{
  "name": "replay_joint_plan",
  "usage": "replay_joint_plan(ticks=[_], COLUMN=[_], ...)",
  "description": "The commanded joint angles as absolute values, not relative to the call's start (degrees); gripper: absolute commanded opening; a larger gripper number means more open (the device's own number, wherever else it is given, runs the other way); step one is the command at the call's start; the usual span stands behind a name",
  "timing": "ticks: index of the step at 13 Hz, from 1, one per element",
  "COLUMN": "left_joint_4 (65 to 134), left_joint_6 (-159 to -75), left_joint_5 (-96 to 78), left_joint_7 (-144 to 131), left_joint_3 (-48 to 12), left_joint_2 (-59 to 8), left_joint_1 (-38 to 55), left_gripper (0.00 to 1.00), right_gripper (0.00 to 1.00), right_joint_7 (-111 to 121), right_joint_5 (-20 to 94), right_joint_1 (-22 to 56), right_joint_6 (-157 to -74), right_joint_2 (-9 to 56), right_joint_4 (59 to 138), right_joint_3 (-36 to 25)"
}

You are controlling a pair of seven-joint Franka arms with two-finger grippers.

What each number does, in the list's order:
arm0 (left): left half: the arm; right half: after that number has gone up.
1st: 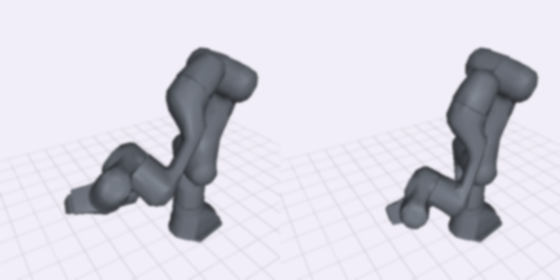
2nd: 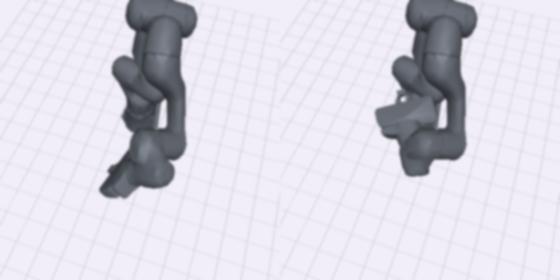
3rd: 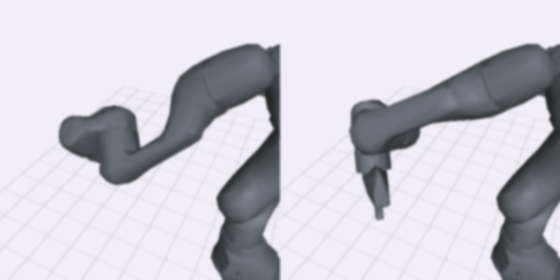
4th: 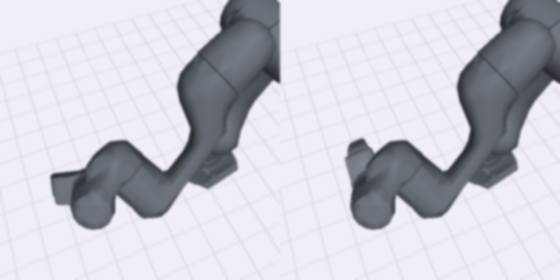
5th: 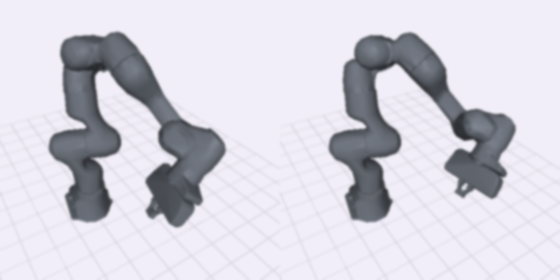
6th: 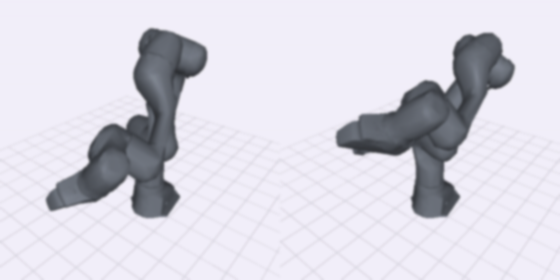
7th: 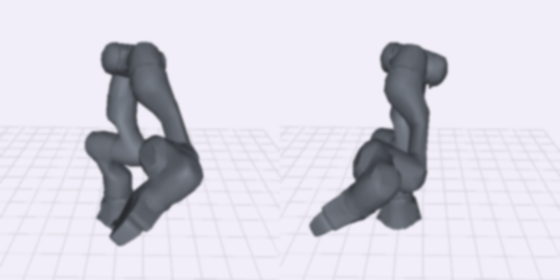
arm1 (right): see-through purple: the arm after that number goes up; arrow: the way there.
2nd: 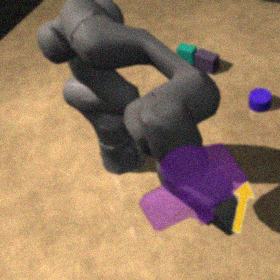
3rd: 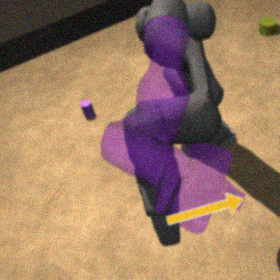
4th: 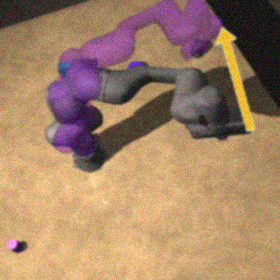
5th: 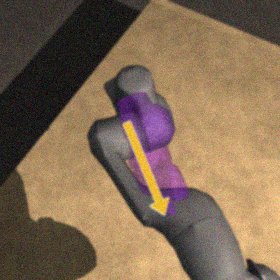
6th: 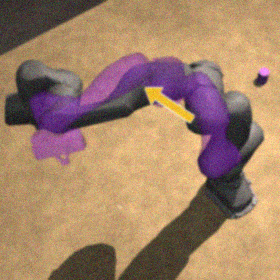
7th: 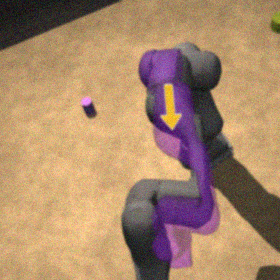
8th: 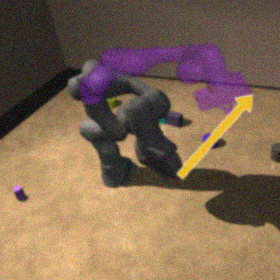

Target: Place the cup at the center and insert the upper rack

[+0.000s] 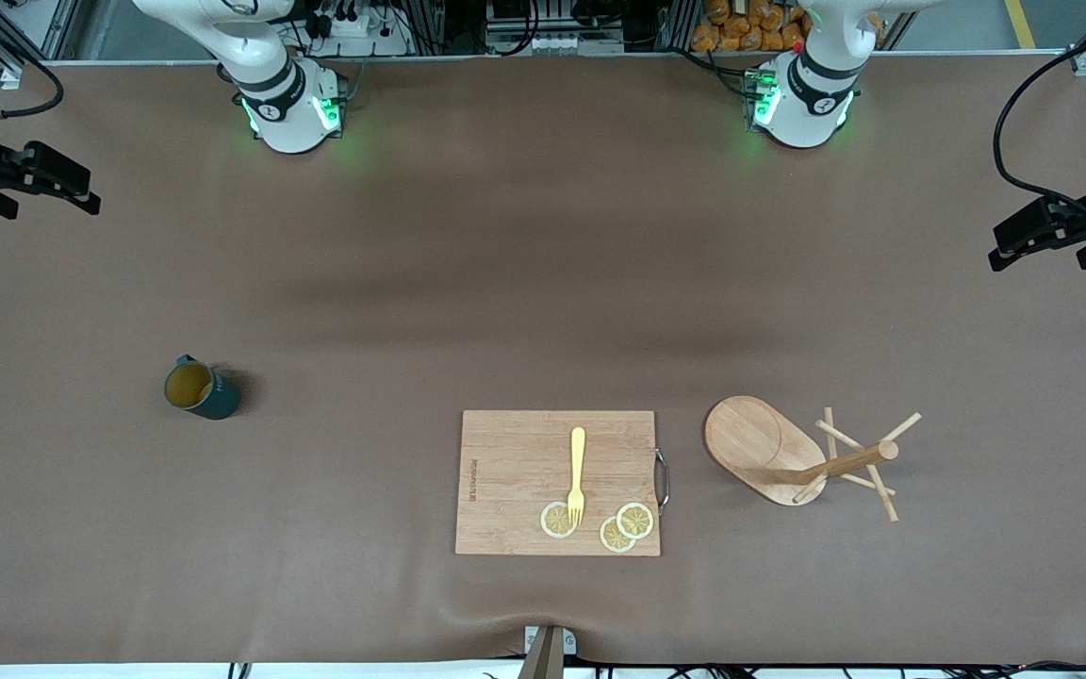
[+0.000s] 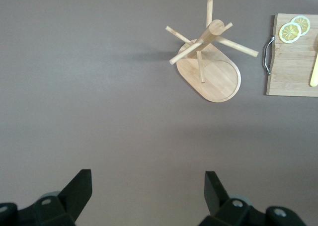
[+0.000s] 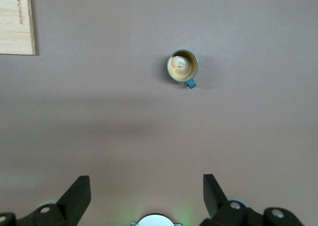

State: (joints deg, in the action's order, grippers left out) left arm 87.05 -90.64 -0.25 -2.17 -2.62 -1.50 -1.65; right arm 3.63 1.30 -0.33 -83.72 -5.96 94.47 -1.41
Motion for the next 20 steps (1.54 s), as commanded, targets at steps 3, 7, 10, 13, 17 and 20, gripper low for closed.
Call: replay_joint_plan(ticks=[3, 7, 10, 13, 17, 20], left_joint_4=[85.7, 85.8, 86.4, 86.7, 86.8, 86.7], left_joint_6=[-89.6, -89.6, -89.6, -89.6, -89.6, -89.7], left_joint_5=[0.9, 0.0, 0.0, 0.0, 0.0, -0.1], left_joint_7=[-2.3, -1.8, -2.2, -2.2, -2.3, -2.4], left_joint_3=[-3.0, -3.0, -3.1, -3.1, -3.2, -3.2], left_joint_2=[-1.7, -1.8, -1.8, -1.8, -2.2, -2.8], left_joint_1=[-1.4, -1.5, -1.5, -1.6, -1.4, -1.3], left_gripper=[1.00, 1.00, 1.00, 1.00, 1.00, 1.00], right_gripper=[1.00, 1.00, 1.00, 1.00, 1.00, 1.00], right_joint_7=[2.6, 2.7, 2.7, 2.6, 2.7, 2.7], right_joint_5=[2.3, 2.3, 2.3, 2.3, 2.3, 2.3], right_joint_1=[1.1, 1.1, 0.7, 0.4, -0.6, -2.0], right_joint_6=[-84.3, -84.3, -83.9, -84.0, -89.3, -96.2], right_joint_2=[-6.1, -5.9, -5.9, -5.1, 2.5, 7.9], right_joint_4=[95.0, 95.0, 95.1, 95.2, 95.4, 99.2], right_joint_3=[-1.9, -1.9, -1.9, -1.9, -1.9, -1.9])
